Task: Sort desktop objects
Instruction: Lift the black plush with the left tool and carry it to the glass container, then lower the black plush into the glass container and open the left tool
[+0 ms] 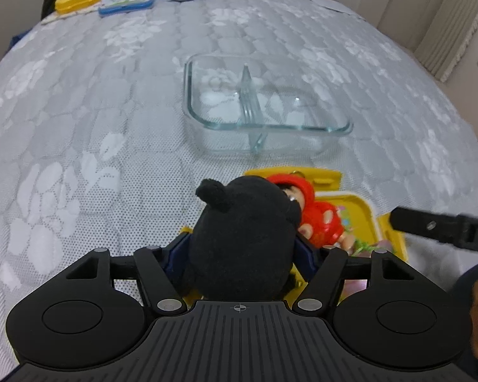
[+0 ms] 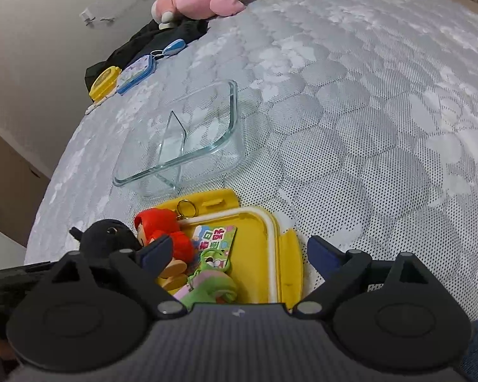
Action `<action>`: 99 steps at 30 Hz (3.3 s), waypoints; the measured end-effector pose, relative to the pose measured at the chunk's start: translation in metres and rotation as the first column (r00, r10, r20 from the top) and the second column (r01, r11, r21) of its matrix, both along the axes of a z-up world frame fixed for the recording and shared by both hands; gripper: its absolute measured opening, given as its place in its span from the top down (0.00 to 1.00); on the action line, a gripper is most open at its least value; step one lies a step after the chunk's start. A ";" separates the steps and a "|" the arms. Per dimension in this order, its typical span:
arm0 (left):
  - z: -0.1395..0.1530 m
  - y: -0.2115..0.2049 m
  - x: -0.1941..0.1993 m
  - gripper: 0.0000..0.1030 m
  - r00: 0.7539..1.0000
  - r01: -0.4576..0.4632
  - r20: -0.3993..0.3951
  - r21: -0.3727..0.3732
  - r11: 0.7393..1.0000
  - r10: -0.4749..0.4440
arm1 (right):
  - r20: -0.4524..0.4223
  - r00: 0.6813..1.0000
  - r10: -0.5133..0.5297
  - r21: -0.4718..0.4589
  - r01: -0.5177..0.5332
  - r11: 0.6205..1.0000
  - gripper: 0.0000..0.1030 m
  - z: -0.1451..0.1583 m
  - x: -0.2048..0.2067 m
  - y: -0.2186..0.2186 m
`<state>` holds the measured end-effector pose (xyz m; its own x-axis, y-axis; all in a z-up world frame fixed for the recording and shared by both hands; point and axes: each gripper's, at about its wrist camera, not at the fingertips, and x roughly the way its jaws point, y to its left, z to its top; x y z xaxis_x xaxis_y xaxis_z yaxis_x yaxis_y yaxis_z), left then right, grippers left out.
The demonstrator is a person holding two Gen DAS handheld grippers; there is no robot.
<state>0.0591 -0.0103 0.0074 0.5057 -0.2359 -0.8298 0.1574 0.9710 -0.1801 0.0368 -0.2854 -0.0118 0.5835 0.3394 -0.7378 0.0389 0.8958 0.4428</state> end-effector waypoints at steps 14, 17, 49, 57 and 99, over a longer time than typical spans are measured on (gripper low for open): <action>0.098 0.018 0.065 0.30 0.970 -0.101 0.201 -0.172 0.980 0.135 | -0.056 0.998 -0.027 0.057 0.030 0.998 0.07 -0.006 0.005 -0.007; 0.107 0.017 0.087 0.30 0.962 -0.106 0.220 -0.254 0.961 0.164 | -0.062 0.998 -0.026 0.054 0.030 0.998 0.07 -0.008 0.007 -0.007; 0.004 -0.016 0.146 0.26 0.992 -0.067 0.107 -0.023 0.998 0.069 | -0.155 0.988 -0.008 0.093 0.023 0.995 0.06 -0.024 0.020 -0.008; 0.041 0.003 0.130 0.09 0.977 -0.119 0.148 -0.223 0.968 0.154 | -0.155 0.988 0.005 0.121 0.014 0.993 0.06 -0.022 0.018 -0.010; -0.004 -0.030 0.157 0.69 0.993 -0.117 -0.019 -0.097 0.988 0.115 | -0.178 0.984 0.003 0.204 0.034 0.978 0.05 -0.026 0.023 -0.017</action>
<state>0.2165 -0.0403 0.0032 0.5237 -0.2564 -0.8124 0.0416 0.9602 -0.2762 0.0594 -0.3024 -0.0377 0.4568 0.4859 -0.7452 0.1465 0.7851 0.6018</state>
